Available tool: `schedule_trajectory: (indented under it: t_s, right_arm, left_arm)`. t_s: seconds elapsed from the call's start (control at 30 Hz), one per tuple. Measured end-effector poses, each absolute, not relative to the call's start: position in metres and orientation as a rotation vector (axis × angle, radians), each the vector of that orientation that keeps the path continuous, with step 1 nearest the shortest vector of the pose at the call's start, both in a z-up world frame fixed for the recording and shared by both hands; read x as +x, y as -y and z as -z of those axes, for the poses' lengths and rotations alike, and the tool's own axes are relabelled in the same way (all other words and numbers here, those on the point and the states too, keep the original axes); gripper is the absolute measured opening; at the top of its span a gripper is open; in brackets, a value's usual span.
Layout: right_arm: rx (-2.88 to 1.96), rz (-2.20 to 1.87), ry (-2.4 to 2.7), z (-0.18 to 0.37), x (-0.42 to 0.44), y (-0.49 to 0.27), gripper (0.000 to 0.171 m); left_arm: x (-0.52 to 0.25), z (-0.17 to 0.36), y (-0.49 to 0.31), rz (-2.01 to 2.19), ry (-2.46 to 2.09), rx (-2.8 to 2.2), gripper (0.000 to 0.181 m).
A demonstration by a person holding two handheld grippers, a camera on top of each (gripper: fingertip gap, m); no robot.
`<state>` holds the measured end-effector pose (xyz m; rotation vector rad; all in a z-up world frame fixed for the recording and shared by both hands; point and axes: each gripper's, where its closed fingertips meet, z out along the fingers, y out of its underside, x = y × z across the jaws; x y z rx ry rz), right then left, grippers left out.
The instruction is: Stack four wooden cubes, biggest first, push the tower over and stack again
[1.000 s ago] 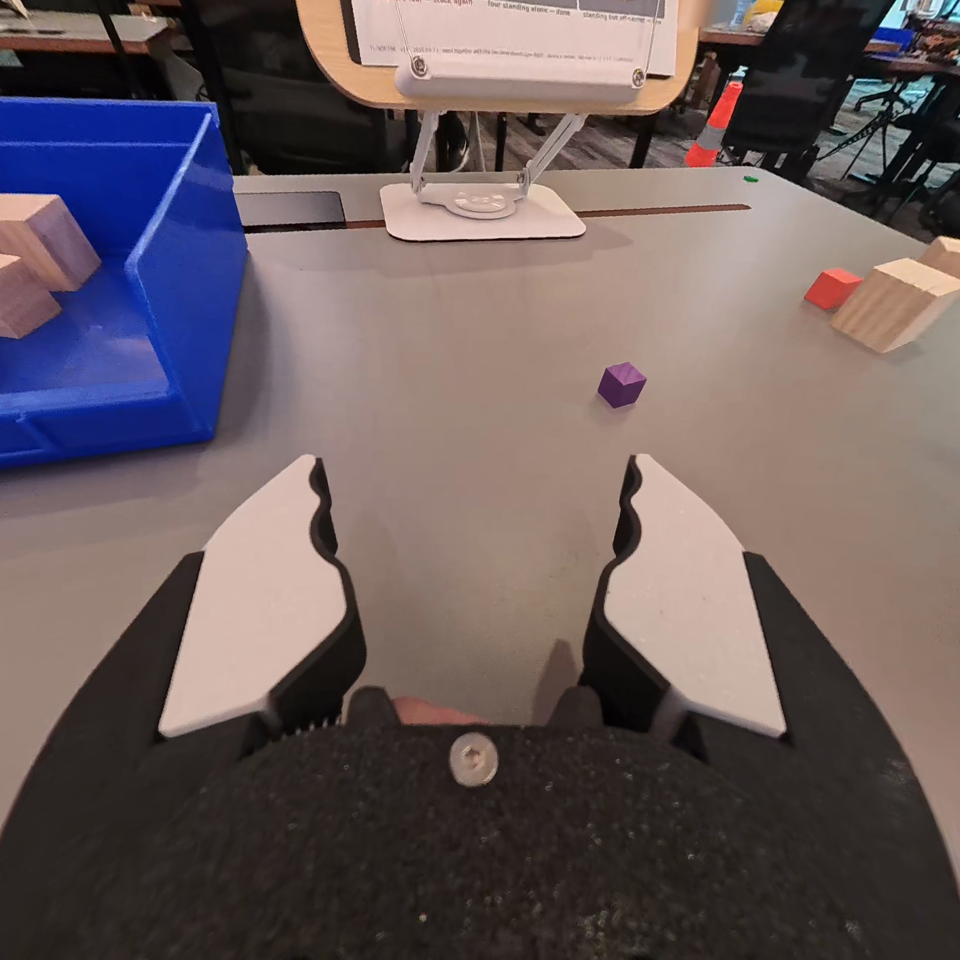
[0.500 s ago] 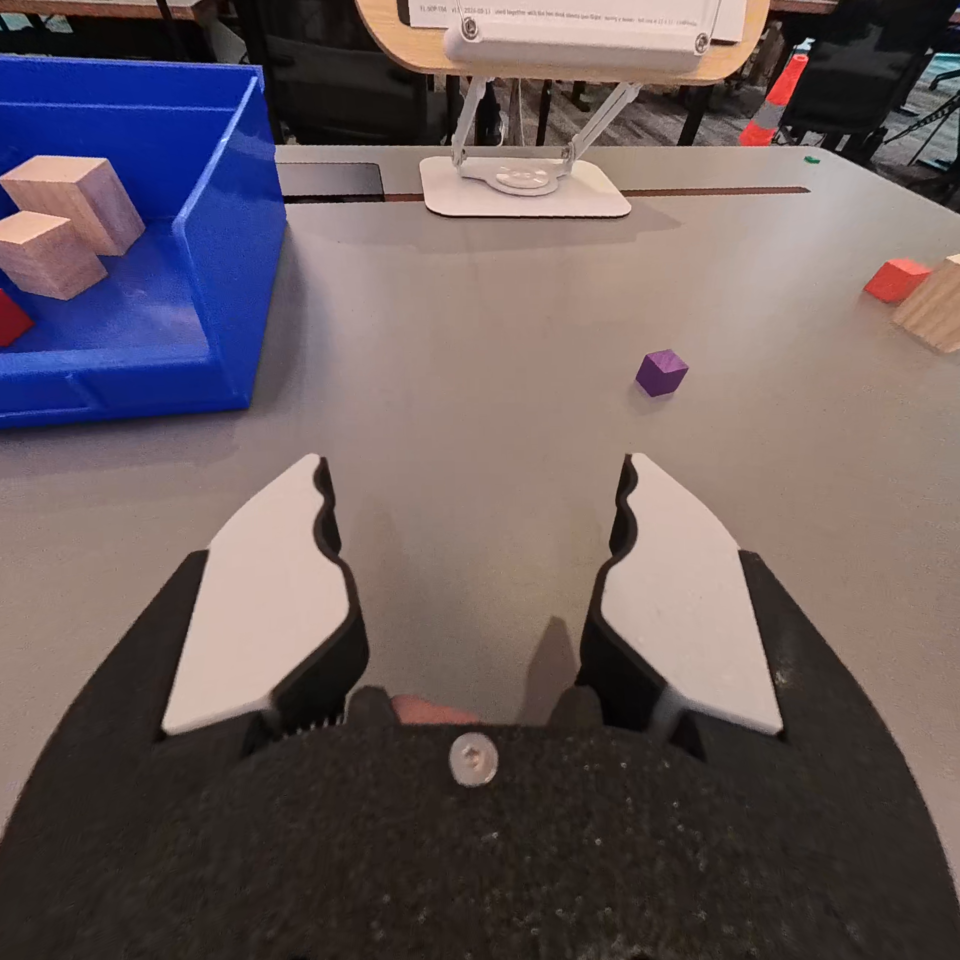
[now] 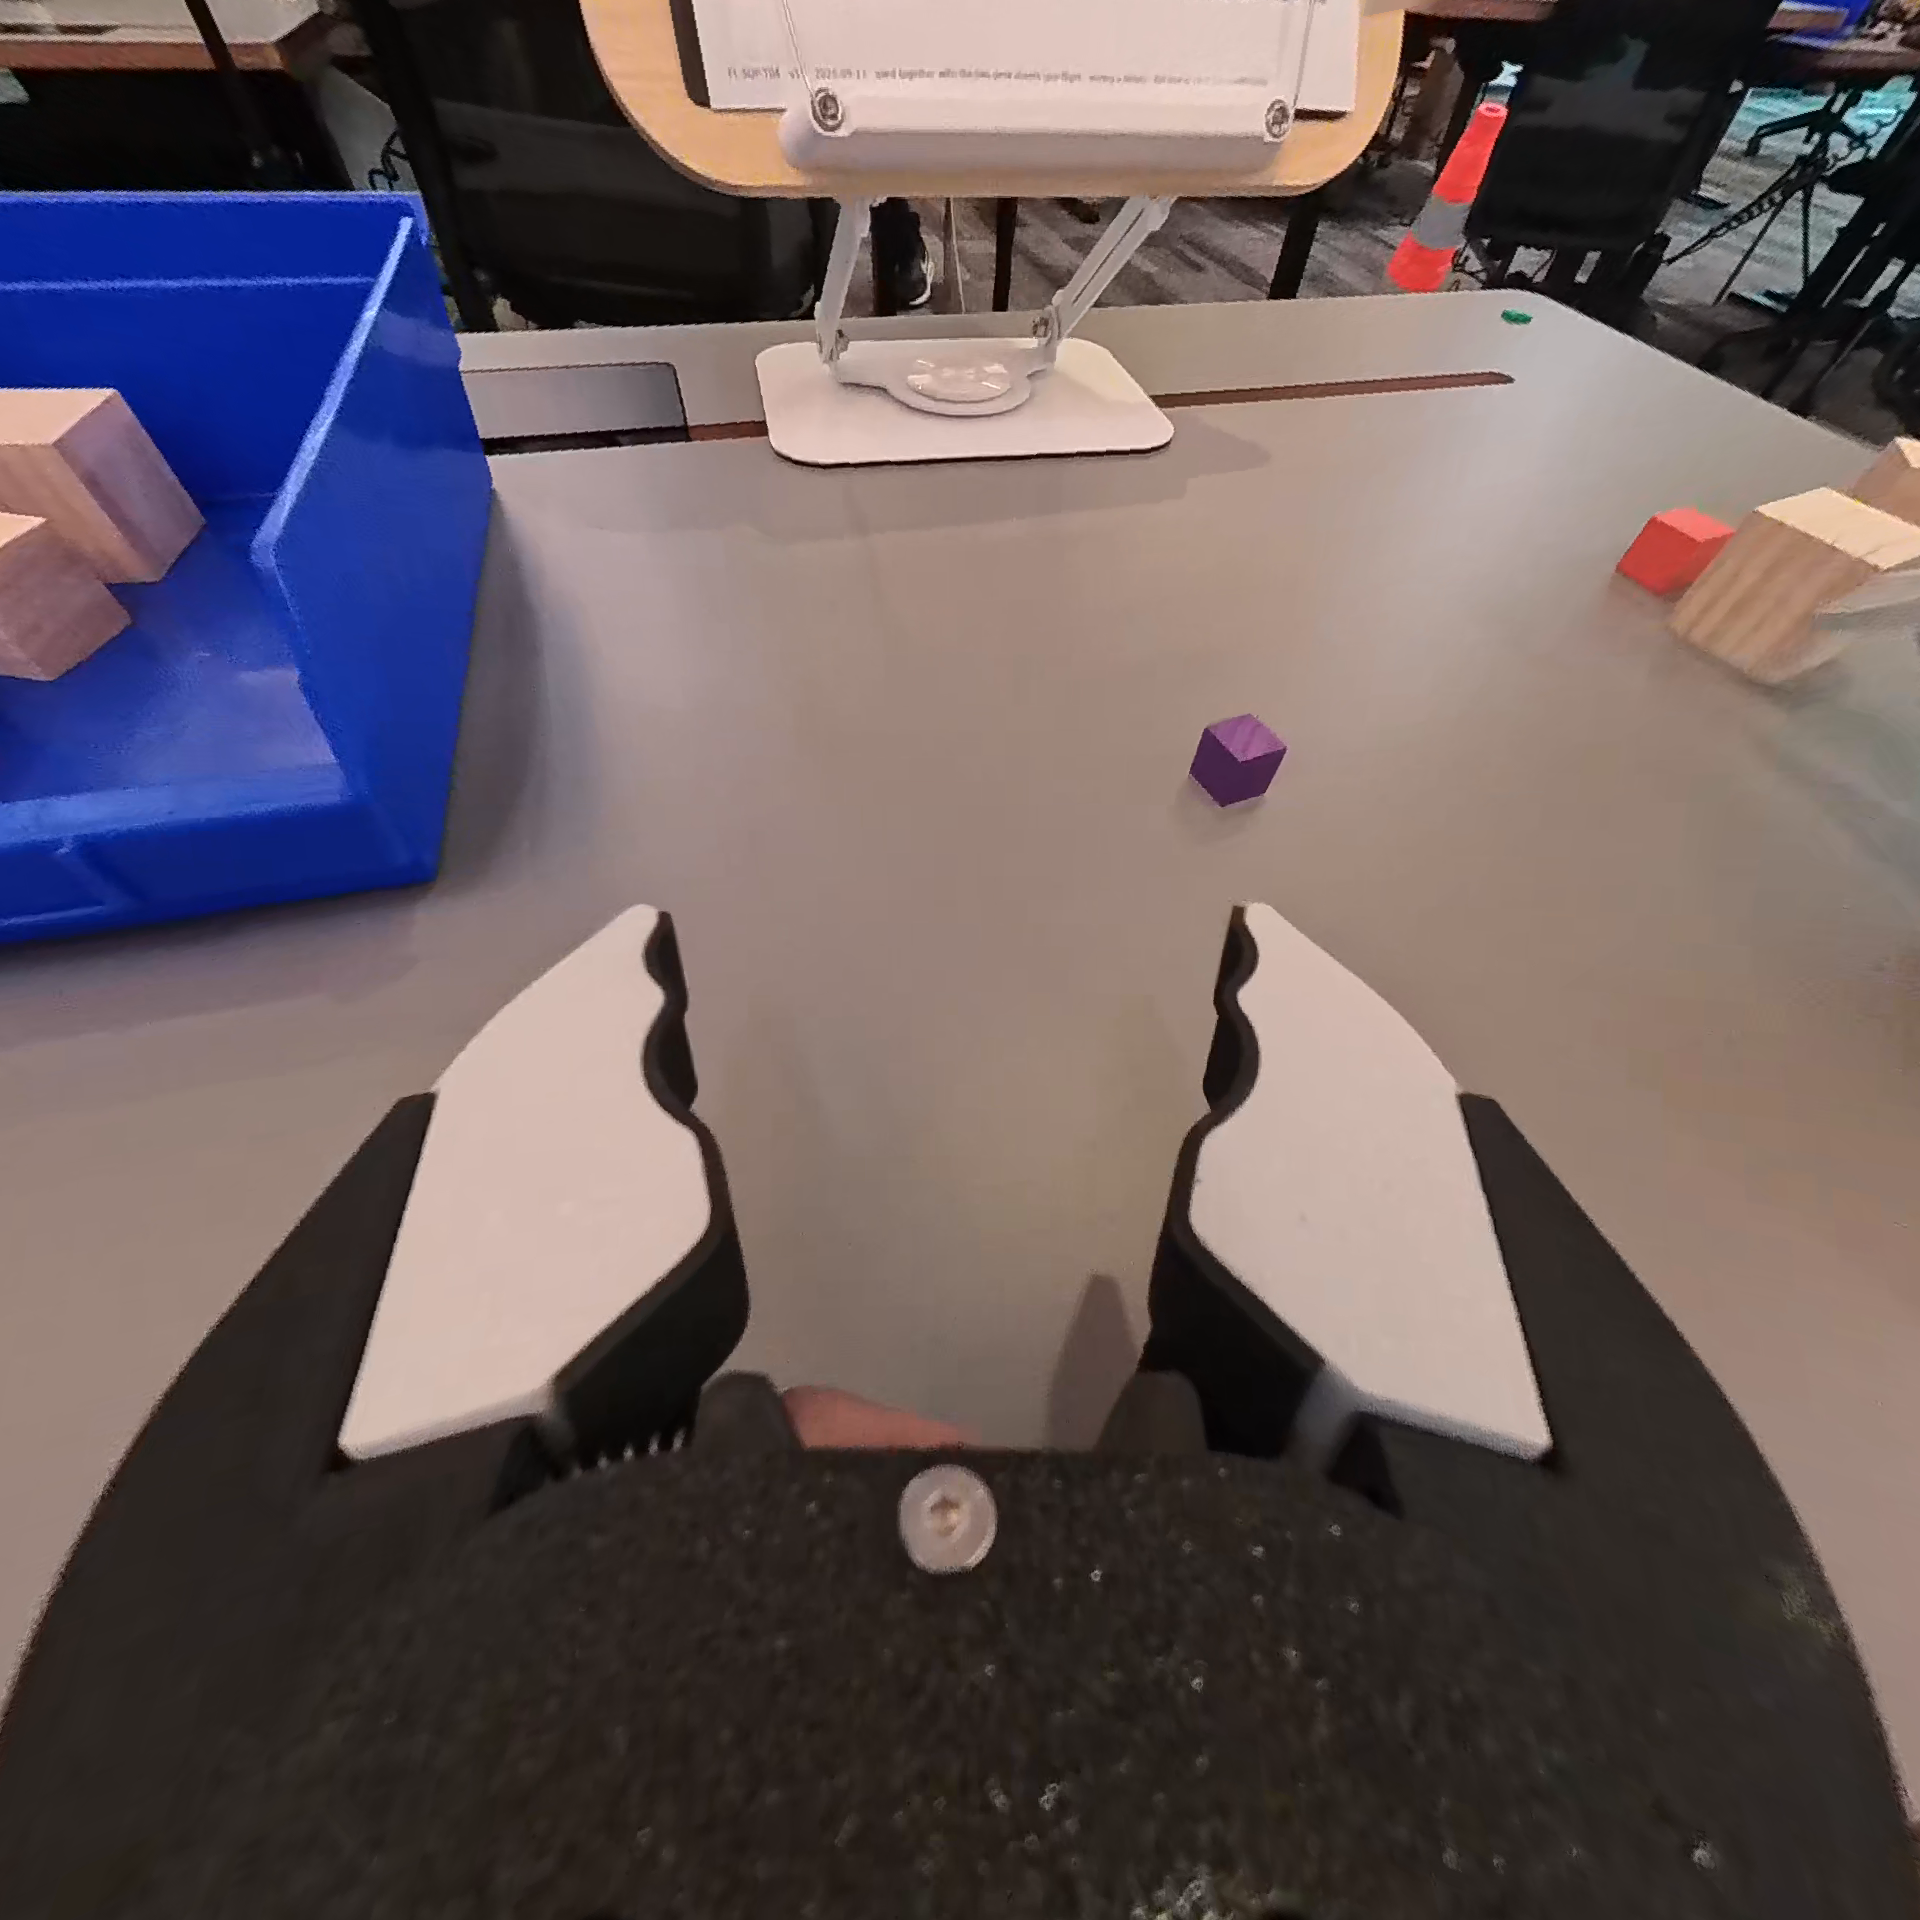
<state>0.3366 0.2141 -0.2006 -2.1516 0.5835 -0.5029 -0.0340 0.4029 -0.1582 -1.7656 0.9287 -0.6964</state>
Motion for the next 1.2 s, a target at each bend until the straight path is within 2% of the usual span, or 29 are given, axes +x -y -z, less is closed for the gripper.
schedule_trajectory:
  t_s: [0.17,0.2,0.23,0.27,0.6,0.87,1.2]
  right_arm:
    - [-2.236,0.506,-0.606,0.218,0.352,-0.229,0.091]
    - [-2.246,0.514,-0.608,0.219,0.354,-0.230,0.085]
    - [-2.261,0.517,-0.609,0.221,0.355,-0.230,0.068]
    - [-2.267,0.511,-0.612,0.221,0.356,-0.230,0.063]
    - [-2.180,0.471,-0.460,0.195,0.335,-0.252,0.062]
    - [-2.076,0.165,0.023,0.166,0.258,-0.351,0.062]
    - [-2.105,-0.090,0.531,0.196,0.183,-0.422,0.062]
  left_arm:
    - [-0.030,0.159,-0.404,0.702,-0.948,-1.763,0.096]
    - [-0.029,0.160,-0.404,0.708,-0.947,-1.768,0.095]
    - [-0.029,0.160,-0.405,0.718,-0.947,-1.773,0.095]
    - [-0.028,0.160,-0.405,0.730,-0.946,-1.779,0.095]
    - [-0.030,0.166,-0.408,0.748,-0.954,-1.805,0.092]
    - [-0.033,0.165,-0.409,0.735,-0.968,-1.801,0.091]
    - [-0.037,0.166,-0.413,0.729,-0.965,-1.813,0.091]
